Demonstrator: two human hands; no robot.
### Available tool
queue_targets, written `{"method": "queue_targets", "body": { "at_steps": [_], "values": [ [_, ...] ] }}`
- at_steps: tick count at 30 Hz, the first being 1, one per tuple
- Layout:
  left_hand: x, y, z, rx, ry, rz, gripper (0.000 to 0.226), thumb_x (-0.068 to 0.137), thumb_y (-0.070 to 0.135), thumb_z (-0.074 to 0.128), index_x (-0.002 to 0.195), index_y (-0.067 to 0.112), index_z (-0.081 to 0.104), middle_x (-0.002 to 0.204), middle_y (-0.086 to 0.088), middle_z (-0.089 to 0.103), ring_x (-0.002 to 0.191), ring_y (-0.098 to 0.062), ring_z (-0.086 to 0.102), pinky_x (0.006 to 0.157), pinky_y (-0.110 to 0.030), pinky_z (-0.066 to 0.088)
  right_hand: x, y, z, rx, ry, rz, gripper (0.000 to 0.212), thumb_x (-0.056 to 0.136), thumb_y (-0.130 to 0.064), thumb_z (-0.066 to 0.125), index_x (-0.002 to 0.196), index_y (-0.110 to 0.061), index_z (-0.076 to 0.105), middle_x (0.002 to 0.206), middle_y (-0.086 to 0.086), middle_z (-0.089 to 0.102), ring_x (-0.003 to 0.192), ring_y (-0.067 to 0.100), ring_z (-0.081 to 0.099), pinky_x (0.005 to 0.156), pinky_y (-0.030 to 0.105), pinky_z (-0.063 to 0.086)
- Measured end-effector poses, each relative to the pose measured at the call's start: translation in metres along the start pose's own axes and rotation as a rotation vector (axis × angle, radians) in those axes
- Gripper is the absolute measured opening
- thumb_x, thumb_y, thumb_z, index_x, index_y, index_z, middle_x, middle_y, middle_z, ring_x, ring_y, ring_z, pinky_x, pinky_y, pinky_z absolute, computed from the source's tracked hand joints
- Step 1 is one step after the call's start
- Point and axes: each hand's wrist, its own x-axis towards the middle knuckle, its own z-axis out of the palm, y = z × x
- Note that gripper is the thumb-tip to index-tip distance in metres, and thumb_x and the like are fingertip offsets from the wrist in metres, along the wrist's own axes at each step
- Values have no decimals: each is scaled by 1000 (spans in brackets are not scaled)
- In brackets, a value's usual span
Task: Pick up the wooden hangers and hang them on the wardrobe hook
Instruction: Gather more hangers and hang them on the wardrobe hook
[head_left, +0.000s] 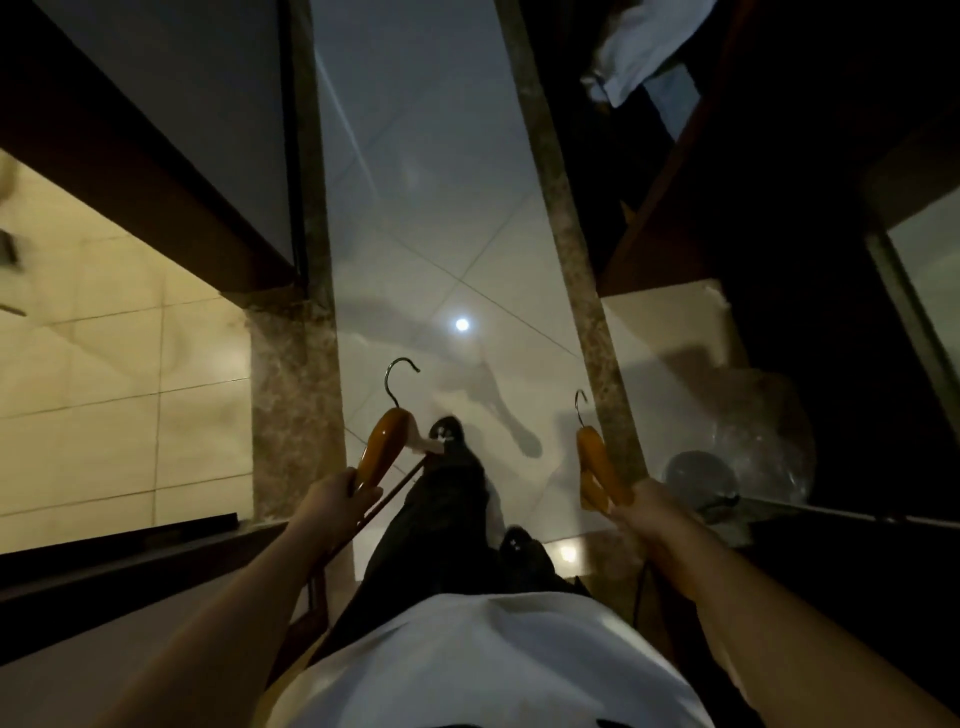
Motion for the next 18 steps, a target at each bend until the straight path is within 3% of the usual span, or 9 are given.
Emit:
{"method": "queue_targets", "body": {
  "at_steps": [5,9,13,18],
  "values": [
    [37,-12,-37,-73,-14,-142,23,90,24,56,108,9,56,82,-8,59,72,-20,58,58,-27,46,26,-107,-52,-31,77,-108,41,93,-37,48,120,-7,53,119,17,58,109,33,55,91,40,45],
    [69,-11,-81,-38,-27,-231,25,90,27,56,110,12,55,78,-2,56,75,-17,57,69,-31,49,48,-178,-78,-42,104,-150,39,94,-33,49,122,-8,53,120,17,58,109,34,56,94,44,47],
    [114,10,-130,65,-53,-195,23,92,24,55,109,8,57,73,3,50,73,-14,52,72,-27,43,64,-235,-102,-34,93,-155,38,94,-29,50,122,-4,53,119,19,60,107,34,58,92,42,48],
    [167,69,-181,185,-55,-83,25,91,25,55,111,10,58,87,-1,53,80,-13,51,71,-23,41,79,-267,-128,-24,45,-76,43,93,-35,50,125,-6,49,122,18,57,109,33,56,94,42,47]
  ]
}}
